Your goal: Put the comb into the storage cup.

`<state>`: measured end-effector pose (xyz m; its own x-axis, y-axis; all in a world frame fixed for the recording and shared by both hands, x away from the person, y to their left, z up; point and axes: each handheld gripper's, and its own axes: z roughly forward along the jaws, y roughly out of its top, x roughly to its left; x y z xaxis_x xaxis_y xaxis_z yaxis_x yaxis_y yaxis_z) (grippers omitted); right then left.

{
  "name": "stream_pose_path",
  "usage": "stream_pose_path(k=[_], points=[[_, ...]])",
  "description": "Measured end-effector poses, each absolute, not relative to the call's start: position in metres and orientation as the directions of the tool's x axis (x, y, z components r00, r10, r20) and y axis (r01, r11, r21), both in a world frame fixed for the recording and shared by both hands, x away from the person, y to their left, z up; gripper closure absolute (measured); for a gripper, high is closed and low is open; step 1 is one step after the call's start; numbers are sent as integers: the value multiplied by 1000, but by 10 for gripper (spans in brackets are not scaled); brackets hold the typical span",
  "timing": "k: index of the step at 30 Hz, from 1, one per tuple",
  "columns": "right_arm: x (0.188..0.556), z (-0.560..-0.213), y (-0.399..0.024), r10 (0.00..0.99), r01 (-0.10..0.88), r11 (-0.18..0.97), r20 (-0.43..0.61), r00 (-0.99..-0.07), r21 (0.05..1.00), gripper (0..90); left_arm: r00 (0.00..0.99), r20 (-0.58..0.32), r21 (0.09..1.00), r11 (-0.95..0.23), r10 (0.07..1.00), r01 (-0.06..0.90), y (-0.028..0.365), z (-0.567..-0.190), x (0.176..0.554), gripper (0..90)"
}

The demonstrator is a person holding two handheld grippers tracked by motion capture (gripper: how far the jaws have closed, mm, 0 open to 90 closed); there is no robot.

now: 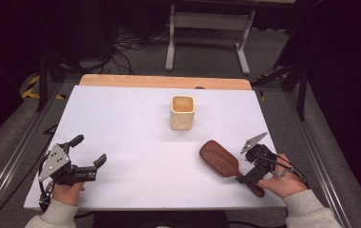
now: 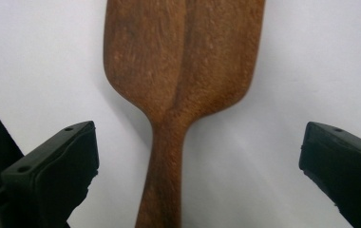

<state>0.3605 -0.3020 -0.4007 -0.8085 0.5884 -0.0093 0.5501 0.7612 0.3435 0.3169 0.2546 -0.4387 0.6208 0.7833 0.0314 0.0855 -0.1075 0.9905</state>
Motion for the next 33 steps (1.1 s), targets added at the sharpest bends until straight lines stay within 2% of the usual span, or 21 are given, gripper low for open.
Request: stream_pose_path(k=[8, 12, 13, 14, 15, 16, 18, 22, 24, 25, 33], points=[[358, -413, -296, 615, 579, 735, 13, -789, 355, 24, 621, 33, 991, -107, 783, 83, 255, -438, 317, 8], [357, -423, -292, 608, 578, 740, 23, -793, 344, 95, 620, 33, 991, -106, 784, 81, 255, -439, 317, 8], [356, -425, -291, 603, 570, 748, 10, -798, 340, 191, 618, 35, 991, -107, 785, 80, 255, -438, 316, 8], [356, -425, -291, 603, 570, 748, 10, -798, 340, 191, 618, 35, 991, -107, 785, 80, 255, -438, 316, 8], [355, -425, -291, 604, 567, 749, -1, -797, 344, 299, 620, 33, 991, -106, 784, 80, 255, -438, 317, 8], [355, -425, -291, 604, 567, 749, -1, -797, 344, 299, 620, 33, 991, -106, 784, 80, 255, -438, 317, 8], [355, -424, -291, 610, 573, 747, -8, -792, 337, 408, 619, 31, 991, -103, 785, 80, 255, -438, 317, 8], [356, -425, -290, 629, 598, 741, -1, -778, 306, 533, 620, 34, 991, -104, 784, 78, 255, -438, 317, 8], [356, -426, -290, 641, 611, 733, -2, -767, 299, 570, 620, 33, 991, -105, 784, 80, 255, -438, 316, 8], [356, -426, -289, 646, 614, 732, -15, -763, 296, 618, 621, 33, 991, -104, 783, 78, 255, -438, 316, 8], [354, -425, -287, 636, 601, 746, -41, -771, 286, 702, 620, 33, 991, -106, 784, 80, 255, -438, 317, 9]])
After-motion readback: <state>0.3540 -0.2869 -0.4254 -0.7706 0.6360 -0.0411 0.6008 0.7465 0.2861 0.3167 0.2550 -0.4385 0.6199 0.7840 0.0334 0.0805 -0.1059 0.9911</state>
